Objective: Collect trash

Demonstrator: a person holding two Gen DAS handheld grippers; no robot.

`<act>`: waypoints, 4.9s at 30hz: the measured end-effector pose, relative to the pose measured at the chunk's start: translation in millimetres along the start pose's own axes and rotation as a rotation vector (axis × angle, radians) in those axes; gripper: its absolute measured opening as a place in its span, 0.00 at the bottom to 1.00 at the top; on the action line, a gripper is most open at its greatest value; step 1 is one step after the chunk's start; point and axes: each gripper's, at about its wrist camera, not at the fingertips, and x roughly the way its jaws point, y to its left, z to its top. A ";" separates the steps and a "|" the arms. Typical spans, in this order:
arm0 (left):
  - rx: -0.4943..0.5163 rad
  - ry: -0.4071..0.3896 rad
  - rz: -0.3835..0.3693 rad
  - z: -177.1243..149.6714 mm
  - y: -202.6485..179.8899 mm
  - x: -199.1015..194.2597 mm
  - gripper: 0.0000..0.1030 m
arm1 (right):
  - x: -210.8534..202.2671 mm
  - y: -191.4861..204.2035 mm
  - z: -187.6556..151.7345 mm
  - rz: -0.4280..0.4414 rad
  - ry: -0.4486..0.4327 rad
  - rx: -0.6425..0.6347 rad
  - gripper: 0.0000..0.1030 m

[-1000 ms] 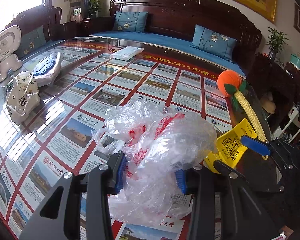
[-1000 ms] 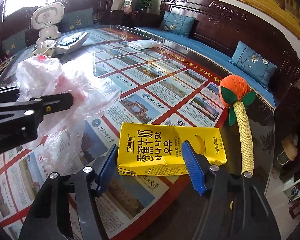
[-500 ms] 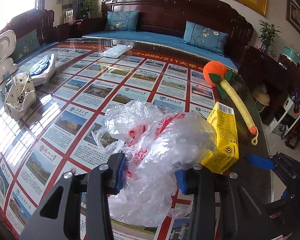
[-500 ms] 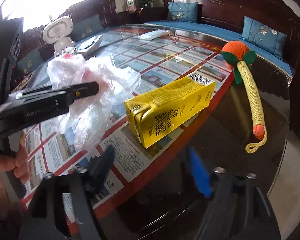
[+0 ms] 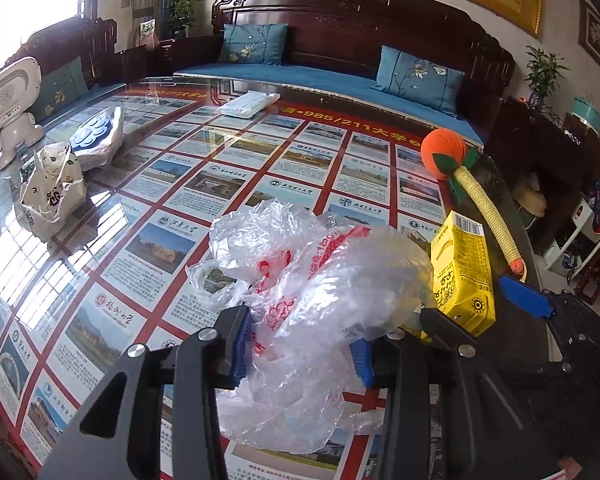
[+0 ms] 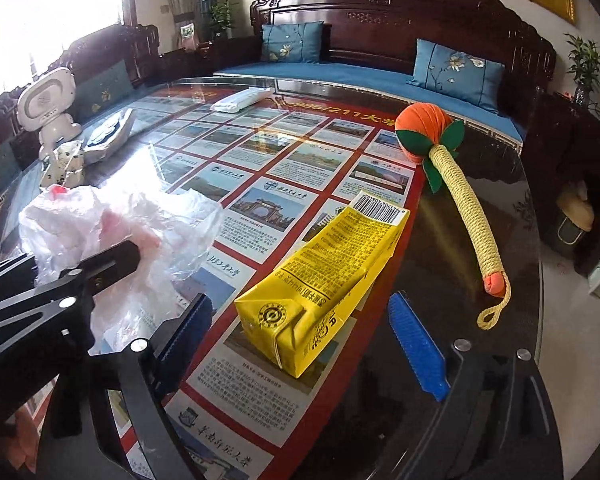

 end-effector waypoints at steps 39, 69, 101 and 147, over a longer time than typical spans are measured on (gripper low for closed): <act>0.365 0.096 -0.470 -155.9 -297.8 -132.2 0.40 | -246.2 -253.5 -293.1 0.059 -0.035 0.381 0.34; 0.597 0.422 -0.537 -274.8 -409.6 -61.3 0.68 | -226.1 -333.6 -396.2 -0.062 0.100 0.592 0.61; 0.225 -0.220 -0.134 -175.9 -192.1 -219.4 0.96 | -302.7 -155.2 -249.7 0.117 -0.402 0.224 0.92; -0.104 -0.127 0.245 -157.2 30.9 -198.8 0.96 | -200.8 38.4 -158.5 0.270 -0.231 0.002 0.92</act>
